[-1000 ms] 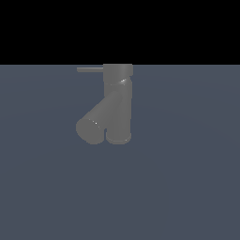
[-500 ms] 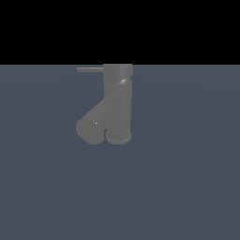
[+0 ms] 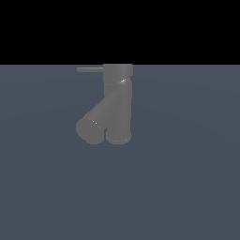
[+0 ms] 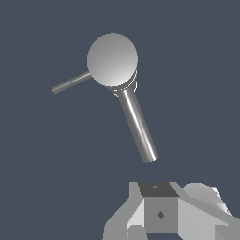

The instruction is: Turn on the faucet by rotating a designated handle.

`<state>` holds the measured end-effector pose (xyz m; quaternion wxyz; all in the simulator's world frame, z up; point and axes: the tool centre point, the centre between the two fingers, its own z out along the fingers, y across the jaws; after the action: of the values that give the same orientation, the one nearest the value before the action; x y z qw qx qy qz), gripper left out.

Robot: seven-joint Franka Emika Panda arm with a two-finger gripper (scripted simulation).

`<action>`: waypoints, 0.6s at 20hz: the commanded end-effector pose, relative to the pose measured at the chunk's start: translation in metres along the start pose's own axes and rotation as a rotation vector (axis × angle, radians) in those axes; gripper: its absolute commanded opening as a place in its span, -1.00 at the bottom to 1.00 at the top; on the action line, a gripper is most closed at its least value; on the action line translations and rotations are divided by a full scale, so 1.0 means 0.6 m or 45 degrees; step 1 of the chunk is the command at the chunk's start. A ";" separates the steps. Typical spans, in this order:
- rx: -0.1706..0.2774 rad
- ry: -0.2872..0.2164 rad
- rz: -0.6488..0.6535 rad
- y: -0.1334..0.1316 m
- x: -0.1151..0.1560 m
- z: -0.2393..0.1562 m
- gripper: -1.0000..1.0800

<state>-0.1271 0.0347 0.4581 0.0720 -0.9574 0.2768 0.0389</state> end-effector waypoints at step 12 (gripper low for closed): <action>-0.005 -0.006 0.438 -0.080 0.089 0.064 -1.00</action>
<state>-0.0653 0.0505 0.4244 0.0649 -0.9043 0.4186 0.0525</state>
